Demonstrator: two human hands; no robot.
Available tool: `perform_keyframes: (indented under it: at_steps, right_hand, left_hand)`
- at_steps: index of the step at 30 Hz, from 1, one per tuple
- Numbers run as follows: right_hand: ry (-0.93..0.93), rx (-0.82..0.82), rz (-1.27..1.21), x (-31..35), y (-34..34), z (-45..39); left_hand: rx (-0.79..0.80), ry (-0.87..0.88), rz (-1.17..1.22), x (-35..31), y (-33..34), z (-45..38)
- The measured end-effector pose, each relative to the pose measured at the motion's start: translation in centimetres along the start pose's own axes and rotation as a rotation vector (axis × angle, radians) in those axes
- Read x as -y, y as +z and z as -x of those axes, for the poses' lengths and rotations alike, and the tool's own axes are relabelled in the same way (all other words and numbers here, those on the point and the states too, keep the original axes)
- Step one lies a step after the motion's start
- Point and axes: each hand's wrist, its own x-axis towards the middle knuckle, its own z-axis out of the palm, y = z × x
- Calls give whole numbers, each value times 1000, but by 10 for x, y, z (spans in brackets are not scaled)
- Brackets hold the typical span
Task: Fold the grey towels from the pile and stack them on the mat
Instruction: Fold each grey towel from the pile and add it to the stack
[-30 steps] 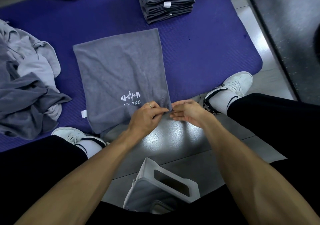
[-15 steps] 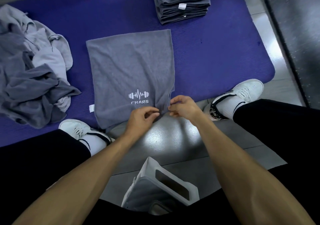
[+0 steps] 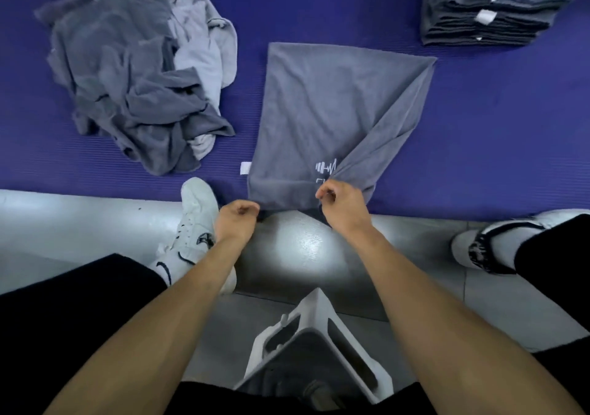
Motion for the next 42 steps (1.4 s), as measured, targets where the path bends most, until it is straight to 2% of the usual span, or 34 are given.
perform_keyframes:
  at_steps: [5, 10, 14, 19, 30, 42]
  right_hand:
    - [44, 45, 10, 1, 7, 0]
    - [74, 50, 38, -3, 7, 3]
    - [71, 62, 67, -1, 12, 0]
    - [81, 60, 101, -2, 19, -3]
    - [140, 72, 63, 3, 13, 6]
    - [185, 61, 12, 7, 10, 9]
  left_hand:
    - [-72, -130, 76, 6, -2, -25]
    - [16, -200, 123, 0, 8, -38]
    - [35, -281, 215, 14, 3, -37]
    - [24, -303, 234, 32, 0, -37]
    - [-35, -235, 287, 45, 10, -39]
    - [-114, -78, -7, 44, 13, -31]
